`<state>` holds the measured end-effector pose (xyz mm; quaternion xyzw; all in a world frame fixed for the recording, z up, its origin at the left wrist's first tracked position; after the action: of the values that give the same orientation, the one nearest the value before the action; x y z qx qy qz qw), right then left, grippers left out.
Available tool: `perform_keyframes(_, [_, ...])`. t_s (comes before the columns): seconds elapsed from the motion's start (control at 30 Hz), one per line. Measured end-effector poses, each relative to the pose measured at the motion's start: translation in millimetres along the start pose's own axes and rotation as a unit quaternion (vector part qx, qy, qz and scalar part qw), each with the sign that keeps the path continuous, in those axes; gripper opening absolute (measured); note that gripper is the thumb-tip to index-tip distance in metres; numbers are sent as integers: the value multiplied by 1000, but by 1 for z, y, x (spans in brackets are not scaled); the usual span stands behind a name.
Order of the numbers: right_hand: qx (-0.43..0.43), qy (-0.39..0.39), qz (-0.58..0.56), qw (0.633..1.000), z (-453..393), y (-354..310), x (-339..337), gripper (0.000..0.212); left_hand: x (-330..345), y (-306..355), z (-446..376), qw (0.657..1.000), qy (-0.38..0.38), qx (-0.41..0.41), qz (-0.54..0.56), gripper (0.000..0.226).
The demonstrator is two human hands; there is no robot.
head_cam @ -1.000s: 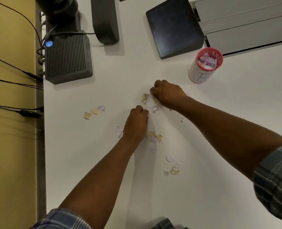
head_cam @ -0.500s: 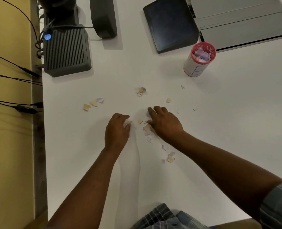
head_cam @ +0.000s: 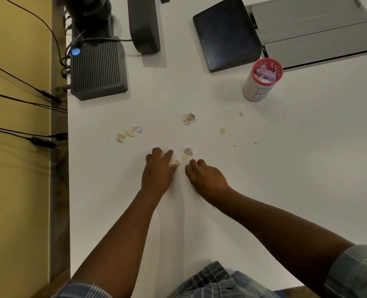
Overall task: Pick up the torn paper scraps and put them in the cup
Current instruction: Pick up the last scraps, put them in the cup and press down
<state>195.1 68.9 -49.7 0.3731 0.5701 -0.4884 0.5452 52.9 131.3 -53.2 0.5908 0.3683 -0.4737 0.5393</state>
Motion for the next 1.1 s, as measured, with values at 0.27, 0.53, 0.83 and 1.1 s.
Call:
perform_keyframes(0.27, [-9,17,-46,999,25,15,4,20,5,9,24,996,50,42,69,17])
perform_keyframes(0.53, [402,154,-365,826,18,69,-20,16,-12,21,13,977,55,-44,203,14])
perform_keyframes(0.83, [475,300,-503,656,-7,174,-100,13,-13,39,-11,957,38,-87,274,4])
perform_keyframes(1.1, [312,256,-64,913,-96,264,-147,23,-7,32,-6,964,29,-114,241,5])
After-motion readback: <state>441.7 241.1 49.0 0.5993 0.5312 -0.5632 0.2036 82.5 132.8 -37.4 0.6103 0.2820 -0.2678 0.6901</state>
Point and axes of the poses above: each hand's wrist, its own z-axis away from the middle knuckle, its own x-axis out of the palm, y = z × x, the point moved 2 cm from there along -z, towards the middle knuckle, and after that the axes turned 15 degrees about y, right-handed, at the moved point
